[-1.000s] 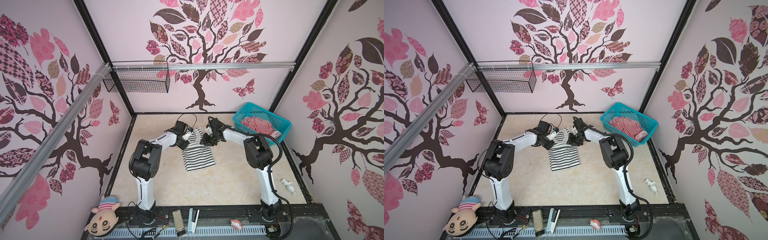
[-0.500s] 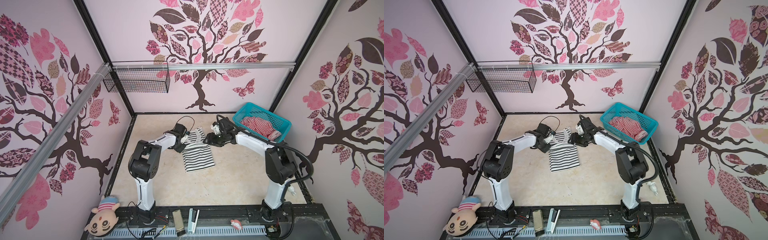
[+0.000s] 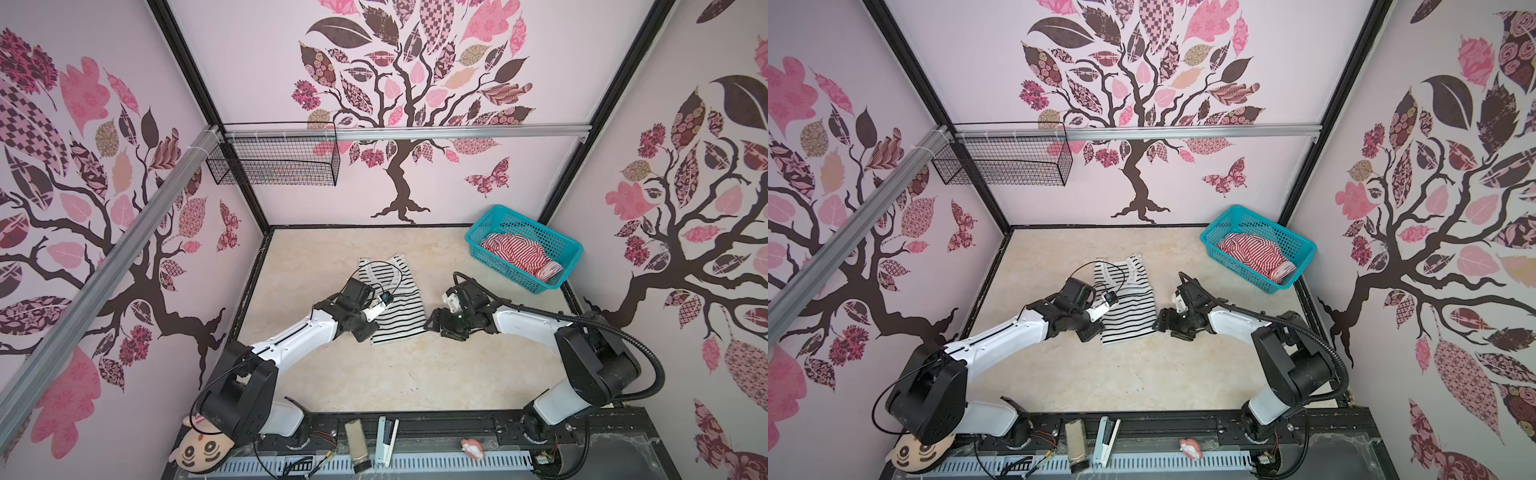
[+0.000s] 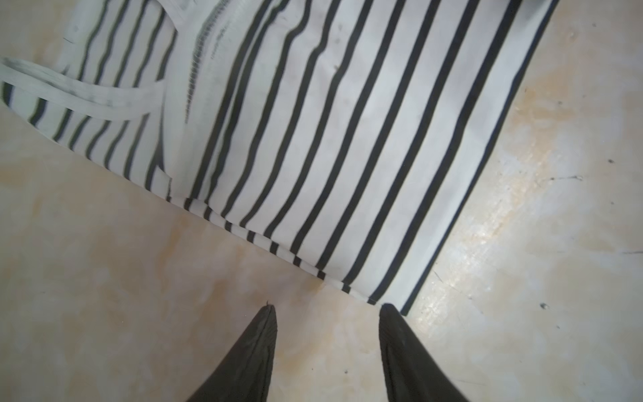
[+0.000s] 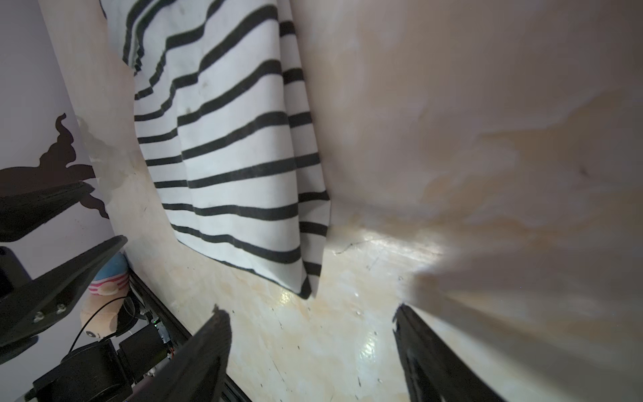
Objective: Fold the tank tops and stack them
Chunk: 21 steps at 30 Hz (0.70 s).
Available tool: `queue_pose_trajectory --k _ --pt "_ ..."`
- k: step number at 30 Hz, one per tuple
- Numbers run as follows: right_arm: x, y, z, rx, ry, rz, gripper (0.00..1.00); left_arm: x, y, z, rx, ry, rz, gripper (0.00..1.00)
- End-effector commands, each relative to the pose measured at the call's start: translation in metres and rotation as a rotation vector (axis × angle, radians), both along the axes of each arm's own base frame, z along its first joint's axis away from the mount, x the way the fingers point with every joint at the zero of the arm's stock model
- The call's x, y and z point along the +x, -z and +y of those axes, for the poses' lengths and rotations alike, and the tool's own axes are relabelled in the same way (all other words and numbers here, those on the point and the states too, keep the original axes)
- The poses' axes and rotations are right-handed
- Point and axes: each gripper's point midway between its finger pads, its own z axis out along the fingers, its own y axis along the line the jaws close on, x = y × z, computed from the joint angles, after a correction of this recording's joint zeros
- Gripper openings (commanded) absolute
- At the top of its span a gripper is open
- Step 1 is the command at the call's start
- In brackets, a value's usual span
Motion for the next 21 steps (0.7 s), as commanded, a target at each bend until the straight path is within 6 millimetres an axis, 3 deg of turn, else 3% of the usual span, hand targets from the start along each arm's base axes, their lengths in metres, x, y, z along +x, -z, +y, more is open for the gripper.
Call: queue_pose_trajectory --k 1,4,8,14,17,21 --pt "0.005 -0.019 0.016 0.099 0.007 -0.044 0.77 -0.008 0.0 -0.008 -0.04 0.063 -0.022 0.61" --pt "0.001 -0.013 0.019 0.105 0.013 -0.025 0.75 -0.009 0.004 -0.007 -0.029 0.073 -0.02 0.62" --pt "0.005 -0.005 0.019 0.092 0.028 -0.013 0.64 -0.01 0.006 -0.01 -0.026 0.084 -0.021 0.62" --pt "0.012 0.009 0.021 0.082 0.056 0.007 0.38 -0.015 0.008 -0.016 -0.022 0.113 -0.041 0.63" --pt "0.015 0.015 0.023 0.093 0.072 0.016 0.31 -0.019 0.021 -0.018 0.075 0.154 -0.067 0.64" --pt "0.016 0.014 0.025 0.105 0.081 0.021 0.13 -0.027 0.031 -0.024 0.125 0.202 -0.112 0.64"
